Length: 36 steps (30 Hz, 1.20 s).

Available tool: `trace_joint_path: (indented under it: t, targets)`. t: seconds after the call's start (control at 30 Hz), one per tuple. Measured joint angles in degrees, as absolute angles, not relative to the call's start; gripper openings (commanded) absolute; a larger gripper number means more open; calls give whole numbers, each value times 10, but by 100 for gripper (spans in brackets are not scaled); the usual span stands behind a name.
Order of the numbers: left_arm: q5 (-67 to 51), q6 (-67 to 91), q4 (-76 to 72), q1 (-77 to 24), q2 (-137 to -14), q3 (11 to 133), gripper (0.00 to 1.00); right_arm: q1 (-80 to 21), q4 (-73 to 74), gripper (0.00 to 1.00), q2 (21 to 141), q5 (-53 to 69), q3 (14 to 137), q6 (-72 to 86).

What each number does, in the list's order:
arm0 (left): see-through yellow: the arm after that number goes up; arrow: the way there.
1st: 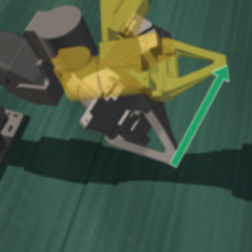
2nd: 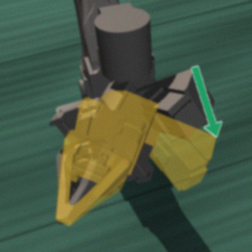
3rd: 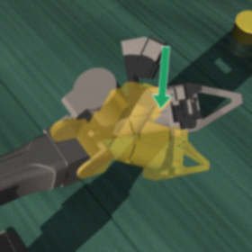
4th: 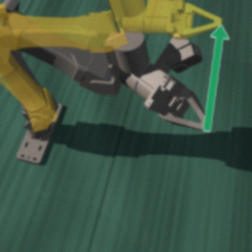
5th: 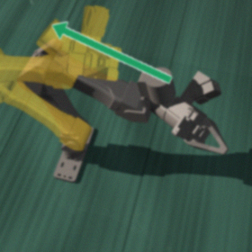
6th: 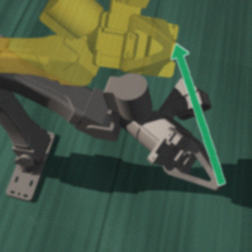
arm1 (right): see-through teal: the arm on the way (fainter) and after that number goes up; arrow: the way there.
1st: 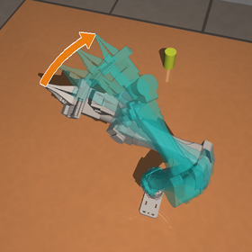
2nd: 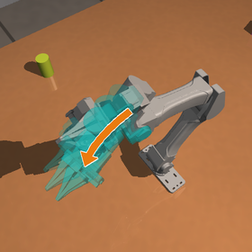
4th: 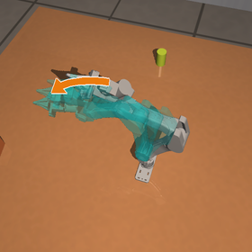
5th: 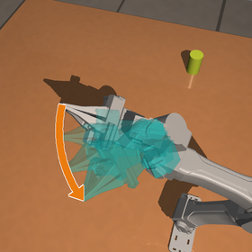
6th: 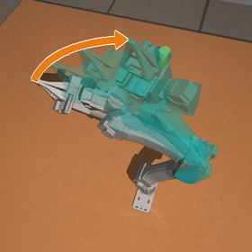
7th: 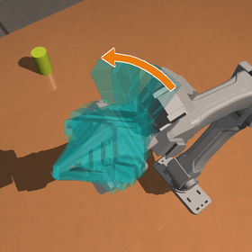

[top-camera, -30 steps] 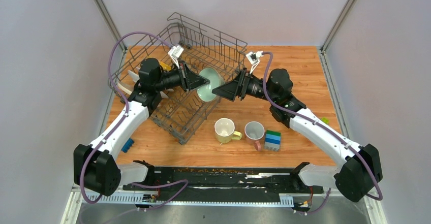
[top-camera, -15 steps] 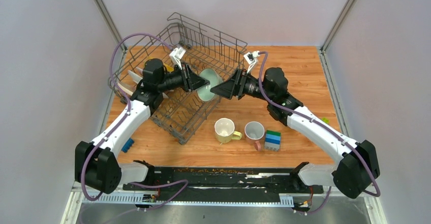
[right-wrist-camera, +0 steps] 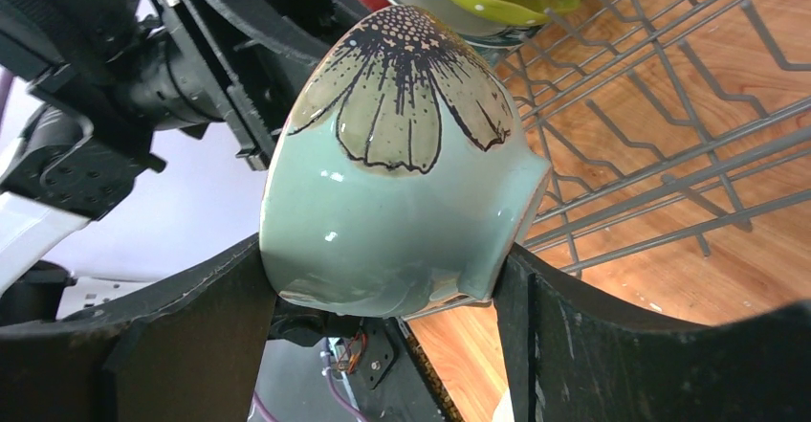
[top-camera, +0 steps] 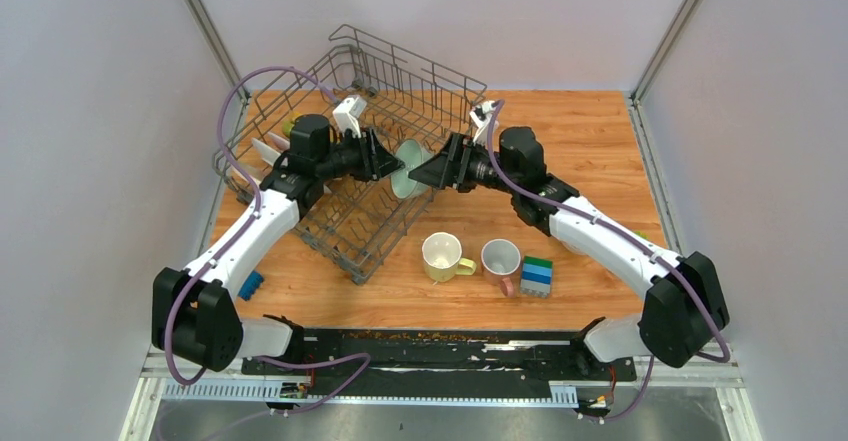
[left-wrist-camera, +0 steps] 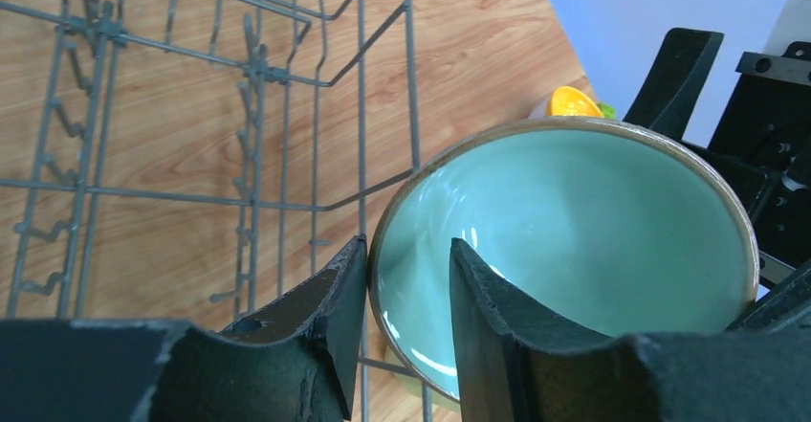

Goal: Load the mixed dishes into the dish rack
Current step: Turn the bowl upside down on the dish rack.

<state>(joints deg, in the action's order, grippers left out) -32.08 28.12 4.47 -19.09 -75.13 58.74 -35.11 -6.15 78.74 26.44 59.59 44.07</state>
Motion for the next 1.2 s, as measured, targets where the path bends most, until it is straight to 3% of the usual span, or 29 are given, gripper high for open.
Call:
trace_joint_path:
  t: [0.27, 0.57, 0.93, 1.2]
  targets:
    - [-275, 254, 92, -191, -751, 611, 48, -351, -36, 47, 821, 245, 628, 425]
    - [-198, 220, 176, -190, -751, 671, 73, -346, 11, 47, 879, 228, 705, 392]
    - [-124, 198, 250, -183, -714, 703, 81, -331, 108, 47, 1007, 199, 906, 304]
    - [-43, 203, 307, -183, -601, 678, 82, -331, 170, 48, 1133, 163, 1077, 204]
